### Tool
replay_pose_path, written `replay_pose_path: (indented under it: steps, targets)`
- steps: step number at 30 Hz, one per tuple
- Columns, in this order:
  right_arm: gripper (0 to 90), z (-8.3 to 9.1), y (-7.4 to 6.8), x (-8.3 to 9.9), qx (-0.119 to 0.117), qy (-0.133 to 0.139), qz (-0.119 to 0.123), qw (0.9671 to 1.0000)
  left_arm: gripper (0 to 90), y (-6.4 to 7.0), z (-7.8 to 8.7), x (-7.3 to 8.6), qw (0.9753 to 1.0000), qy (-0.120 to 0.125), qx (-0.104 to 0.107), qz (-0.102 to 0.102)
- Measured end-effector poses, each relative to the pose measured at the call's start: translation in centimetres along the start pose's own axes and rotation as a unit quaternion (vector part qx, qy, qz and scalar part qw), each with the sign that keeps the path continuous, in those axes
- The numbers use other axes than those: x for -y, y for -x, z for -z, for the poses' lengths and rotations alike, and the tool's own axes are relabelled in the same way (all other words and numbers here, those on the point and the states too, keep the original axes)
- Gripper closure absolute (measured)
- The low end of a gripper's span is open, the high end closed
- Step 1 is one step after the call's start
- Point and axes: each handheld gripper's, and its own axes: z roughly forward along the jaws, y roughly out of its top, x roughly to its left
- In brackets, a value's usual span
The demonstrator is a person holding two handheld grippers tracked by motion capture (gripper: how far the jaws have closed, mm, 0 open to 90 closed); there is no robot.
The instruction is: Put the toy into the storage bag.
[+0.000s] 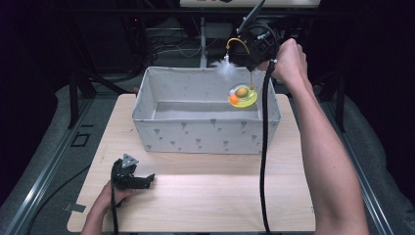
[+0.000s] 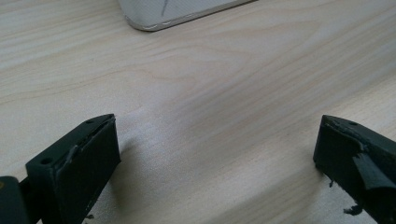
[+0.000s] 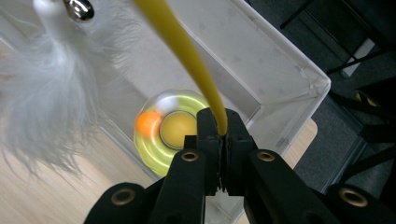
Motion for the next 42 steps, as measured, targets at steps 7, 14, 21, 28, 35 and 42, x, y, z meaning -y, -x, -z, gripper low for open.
replay_pose_path:
  steps: [7, 14, 21, 28, 35, 42]
  targets:
    - [88.7, -1.3, 0.6, 0.3, 0.001, -0.009, -0.007, 0.9999, 0.3, 0.0, 0.0, 0.0, 1.0, -0.001, 0.0, -0.001]
    - [88.7, -2.6, 1.2, 0.8, -0.001, -0.014, -0.016, 0.9998, 0.2, 0.0, 0.0, 0.0, 1.0, 0.0, 0.0, 0.0]
    - [88.7, -3.7, 1.6, 1.3, -0.004, -0.022, -0.02, 0.9995, 0.2, 0.0, 0.0, 0.0, 1.0, 0.0, 0.0, -0.001]
    - [88.7, -4.8, 1.9, 1.9, -0.01, -0.028, -0.025, 0.9993, 0.3, 0.0, 0.0, 0.0, 1.0, 0.0, 0.001, 0.0]
    - [88.7, -6.2, 1.9, 2.8, -0.013, -0.039, -0.027, 0.9988, 0.3, 0.0, 0.0, 0.0, 1.0, -0.001, 0.001, -0.002]
    - [88.7, -7.2, 1.9, 3.8, -0.021, -0.045, -0.035, 0.9981, 0.3, 0.0, 0.0, 0.0, 1.0, -0.001, 0.001, -0.001]
